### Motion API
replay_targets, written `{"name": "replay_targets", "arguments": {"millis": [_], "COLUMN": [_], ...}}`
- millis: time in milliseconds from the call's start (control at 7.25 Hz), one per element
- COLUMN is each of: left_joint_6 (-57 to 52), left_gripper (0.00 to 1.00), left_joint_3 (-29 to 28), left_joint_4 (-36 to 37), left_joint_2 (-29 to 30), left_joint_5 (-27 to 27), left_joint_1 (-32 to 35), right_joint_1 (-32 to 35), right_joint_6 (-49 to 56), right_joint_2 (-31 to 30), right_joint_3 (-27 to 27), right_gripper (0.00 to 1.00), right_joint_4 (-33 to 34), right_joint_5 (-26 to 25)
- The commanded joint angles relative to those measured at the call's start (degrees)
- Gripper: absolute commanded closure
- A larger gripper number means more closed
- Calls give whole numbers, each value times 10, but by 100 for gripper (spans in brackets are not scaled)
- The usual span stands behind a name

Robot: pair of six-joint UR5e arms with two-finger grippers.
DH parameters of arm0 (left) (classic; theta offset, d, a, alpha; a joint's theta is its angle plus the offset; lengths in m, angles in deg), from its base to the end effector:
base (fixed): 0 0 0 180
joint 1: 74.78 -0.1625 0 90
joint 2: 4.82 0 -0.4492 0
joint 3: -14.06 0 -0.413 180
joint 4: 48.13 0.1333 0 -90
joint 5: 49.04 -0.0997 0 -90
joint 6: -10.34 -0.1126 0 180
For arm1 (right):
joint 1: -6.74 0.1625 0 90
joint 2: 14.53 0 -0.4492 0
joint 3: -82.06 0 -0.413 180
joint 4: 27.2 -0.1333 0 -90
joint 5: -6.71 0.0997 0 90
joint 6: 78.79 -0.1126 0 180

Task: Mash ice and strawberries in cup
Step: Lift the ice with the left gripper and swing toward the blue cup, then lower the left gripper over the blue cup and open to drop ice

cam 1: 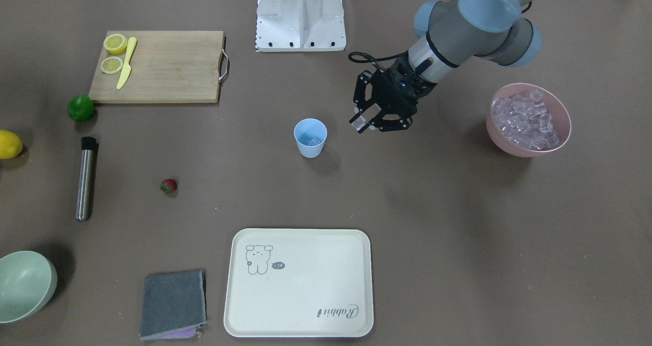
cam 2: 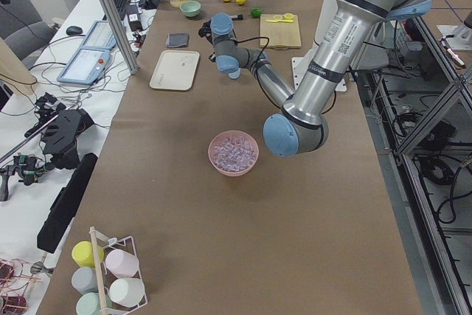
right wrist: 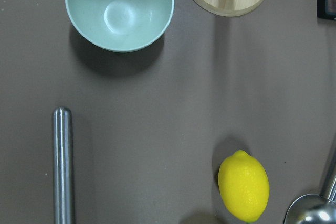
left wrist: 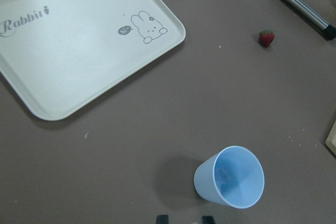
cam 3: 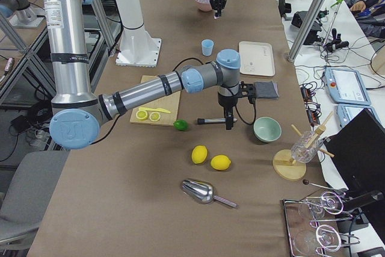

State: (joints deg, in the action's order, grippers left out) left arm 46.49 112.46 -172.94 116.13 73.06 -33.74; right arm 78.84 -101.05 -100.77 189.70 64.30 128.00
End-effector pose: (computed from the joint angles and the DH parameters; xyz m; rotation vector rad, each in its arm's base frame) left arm 0.4566 -0.4949 0.2160 0.6083 1.2145 0.5503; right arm -0.0949 -0.5373 0.5166 0.1324 -0.6237 -0.0213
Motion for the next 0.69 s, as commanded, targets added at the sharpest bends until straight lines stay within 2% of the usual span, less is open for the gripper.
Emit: {"name": "replay_targets", "arguments": {"millis": [0, 551], "left_joint_6": [30, 37], "left_gripper": [100, 100], "left_joint_3": [-25, -58], "left_joint_4": [-2, -17], "left_joint_2": [36, 52], "left_joint_5": [-119, -147], "left_joint_1": [-70, -97], "right_joint_1": [-3, -5], "right_joint_6": [0, 0], "right_joint_2": [3, 6], "right_joint_3": [-3, -10], "right_gripper": [0, 0], "right_joint_4": [0, 0], "right_joint_5": [0, -1]}}
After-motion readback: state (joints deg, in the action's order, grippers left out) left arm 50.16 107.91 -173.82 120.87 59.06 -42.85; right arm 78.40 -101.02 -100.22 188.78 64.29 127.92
